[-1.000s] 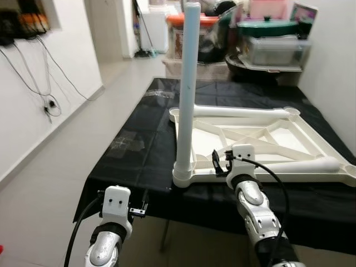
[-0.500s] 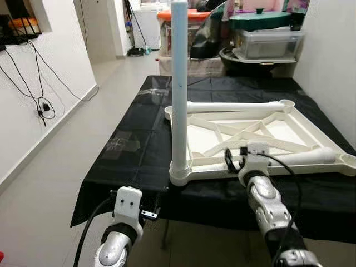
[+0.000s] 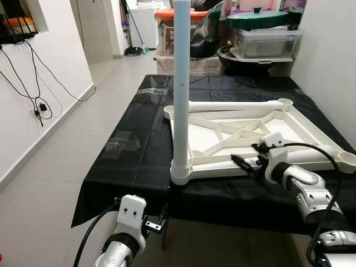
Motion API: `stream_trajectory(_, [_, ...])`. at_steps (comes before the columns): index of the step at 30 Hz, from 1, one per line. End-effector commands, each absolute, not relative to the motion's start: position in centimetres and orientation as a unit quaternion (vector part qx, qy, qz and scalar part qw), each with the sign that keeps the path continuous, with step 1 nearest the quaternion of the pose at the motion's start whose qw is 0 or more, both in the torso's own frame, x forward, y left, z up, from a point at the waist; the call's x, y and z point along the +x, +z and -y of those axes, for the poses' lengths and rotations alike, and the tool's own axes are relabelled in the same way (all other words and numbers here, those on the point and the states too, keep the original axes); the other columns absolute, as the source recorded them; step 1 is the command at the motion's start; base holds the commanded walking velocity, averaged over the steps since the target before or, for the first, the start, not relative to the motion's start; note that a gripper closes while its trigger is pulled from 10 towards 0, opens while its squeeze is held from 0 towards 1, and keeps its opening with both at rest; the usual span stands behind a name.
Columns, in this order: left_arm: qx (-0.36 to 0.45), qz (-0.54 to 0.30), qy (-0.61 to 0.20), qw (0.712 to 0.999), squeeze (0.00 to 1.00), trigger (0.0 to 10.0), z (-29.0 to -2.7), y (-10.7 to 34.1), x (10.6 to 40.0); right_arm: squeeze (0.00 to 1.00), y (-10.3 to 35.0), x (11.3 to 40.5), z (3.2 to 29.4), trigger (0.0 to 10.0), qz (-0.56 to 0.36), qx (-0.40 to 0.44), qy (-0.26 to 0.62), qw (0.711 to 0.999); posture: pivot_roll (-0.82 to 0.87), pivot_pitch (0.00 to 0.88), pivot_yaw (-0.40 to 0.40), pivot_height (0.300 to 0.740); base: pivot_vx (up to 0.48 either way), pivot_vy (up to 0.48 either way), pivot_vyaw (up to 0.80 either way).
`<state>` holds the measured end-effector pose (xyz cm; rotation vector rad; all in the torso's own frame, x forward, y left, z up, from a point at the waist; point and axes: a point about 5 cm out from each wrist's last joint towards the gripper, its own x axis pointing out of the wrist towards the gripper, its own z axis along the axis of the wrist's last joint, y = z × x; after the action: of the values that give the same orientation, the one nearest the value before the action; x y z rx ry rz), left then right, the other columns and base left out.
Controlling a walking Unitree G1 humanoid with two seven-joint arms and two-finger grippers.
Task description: Building children table
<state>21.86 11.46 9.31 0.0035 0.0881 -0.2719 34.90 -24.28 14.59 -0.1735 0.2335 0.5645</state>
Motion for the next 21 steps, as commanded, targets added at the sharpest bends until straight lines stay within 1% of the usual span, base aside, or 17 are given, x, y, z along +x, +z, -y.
stream_trajectory(1, [0.001, -0.049, -0.141, 0.989, 0.00, 10.0, -11.5, 9.4, 21.6, 0.00, 14.8, 34.8, 23.7, 10.0, -0.118, -0.074, 0.323, 0.936, 0.04, 0.000, -0.025, 0.740, 0.000, 0.000, 0.00])
stream_trajectory(3, [0.001, -0.049, -0.141, 0.989, 0.00, 10.0, -11.5, 9.4, 21.6, 0.00, 15.0, 34.8, 23.6, 10.0, -0.117, -0.068, 0.336, 0.932, 0.04, 0.000, -0.024, 0.740, 0.000, 0.000, 0.00])
stream_trajectory(4, [0.001, -0.049, -0.142, 0.989, 0.00, 10.0, -11.5, 9.4, 21.5, 0.00, 15.2, 35.0, 23.0, 10.0, -0.116, -0.055, 0.354, 0.926, 0.04, 0.000, -0.021, 0.740, 0.000, 0.000, 0.00])
stream_trajectory(6, [0.003, -0.048, -0.145, 0.988, 0.00, 10.0, -11.5, 9.5, 21.5, 0.00, 15.6, 35.3, 21.2, 10.0, -0.110, -0.047, 0.406, 0.906, 0.04, 0.000, -0.023, 0.740, 0.000, 0.000, 0.00])
stream_trajectory(7, [0.003, -0.048, -0.145, 0.988, 0.00, 10.0, -11.5, 9.5, 21.5, 0.00, 15.6, 35.3, 21.2, 10.0, -0.110, -0.047, 0.406, 0.906, 0.04, 0.000, -0.023, 0.740, 0.000, 0.000, 0.00])
stream_trajectory(9, [0.006, -0.047, -0.147, 0.988, 0.00, 10.0, -11.4, 9.6, 21.4, 0.00, 16.0, 35.7, 20.1, 10.0, -0.101, -0.046, 0.430, 0.896, 0.05, 0.000, -0.033, 0.740, 0.000, 0.000, 0.00])
stream_trajectory(21, [0.016, -0.041, -0.159, 0.986, 0.00, 10.0, -11.1, 9.9, 21.5, 0.00, 17.7, 37.0, 17.8, 10.0, -0.069, -0.028, 0.448, 0.891, 0.05, 0.000, -0.033, 0.740, 0.000, 0.000, 0.00])
